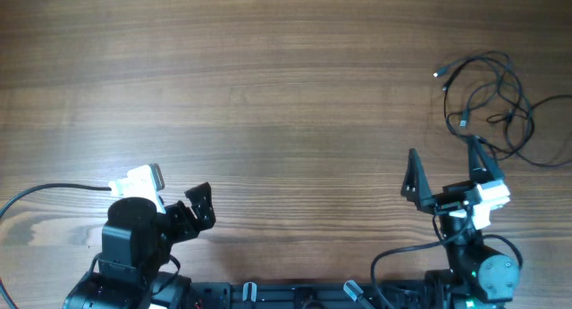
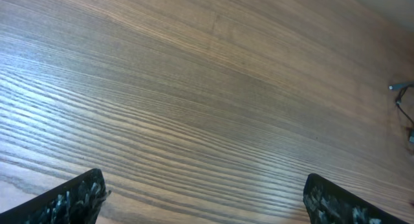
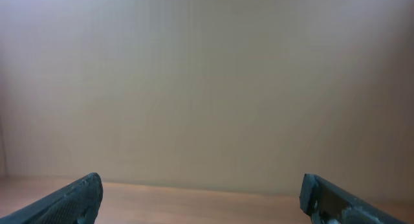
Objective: Untangle cables
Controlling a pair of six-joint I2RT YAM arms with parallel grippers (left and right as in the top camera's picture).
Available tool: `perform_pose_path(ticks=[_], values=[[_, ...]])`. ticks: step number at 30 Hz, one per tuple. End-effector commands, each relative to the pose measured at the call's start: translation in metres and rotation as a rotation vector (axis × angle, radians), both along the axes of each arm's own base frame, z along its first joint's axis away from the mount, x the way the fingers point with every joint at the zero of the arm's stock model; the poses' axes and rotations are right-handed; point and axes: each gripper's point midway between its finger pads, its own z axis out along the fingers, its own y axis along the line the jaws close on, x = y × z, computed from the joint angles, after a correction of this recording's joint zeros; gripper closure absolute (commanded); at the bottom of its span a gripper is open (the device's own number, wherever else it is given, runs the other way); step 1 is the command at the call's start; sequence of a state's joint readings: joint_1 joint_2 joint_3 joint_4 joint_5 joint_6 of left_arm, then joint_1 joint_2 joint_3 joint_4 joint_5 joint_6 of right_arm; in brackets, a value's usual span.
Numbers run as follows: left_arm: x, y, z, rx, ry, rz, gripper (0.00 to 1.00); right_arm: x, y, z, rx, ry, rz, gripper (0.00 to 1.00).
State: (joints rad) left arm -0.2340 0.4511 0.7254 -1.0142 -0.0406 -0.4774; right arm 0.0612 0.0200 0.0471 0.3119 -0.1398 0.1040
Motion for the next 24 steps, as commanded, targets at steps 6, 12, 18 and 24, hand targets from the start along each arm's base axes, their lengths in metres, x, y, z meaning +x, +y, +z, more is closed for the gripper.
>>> perform_pose_path(ticks=[6,12,18,24], values=[[0.0,0.002,-0.001,0.004,-0.004,0.014,0.0,0.015,-0.011,-0.058,-0.109,0.181,-0.1,0.0],[0.0,0.002,-0.001,0.004,-0.004,0.014,0.0,0.017,-0.011,-0.091,-0.132,0.314,-0.096,0.0],[0.0,0.002,-0.001,0.004,-0.004,0.014,0.0,0.018,-0.011,-0.091,-0.133,0.315,-0.096,0.0],[0.0,0.002,-0.001,0.004,-0.004,0.014,0.0,0.018,-0.011,-0.091,-0.133,0.315,-0.096,0.0]])
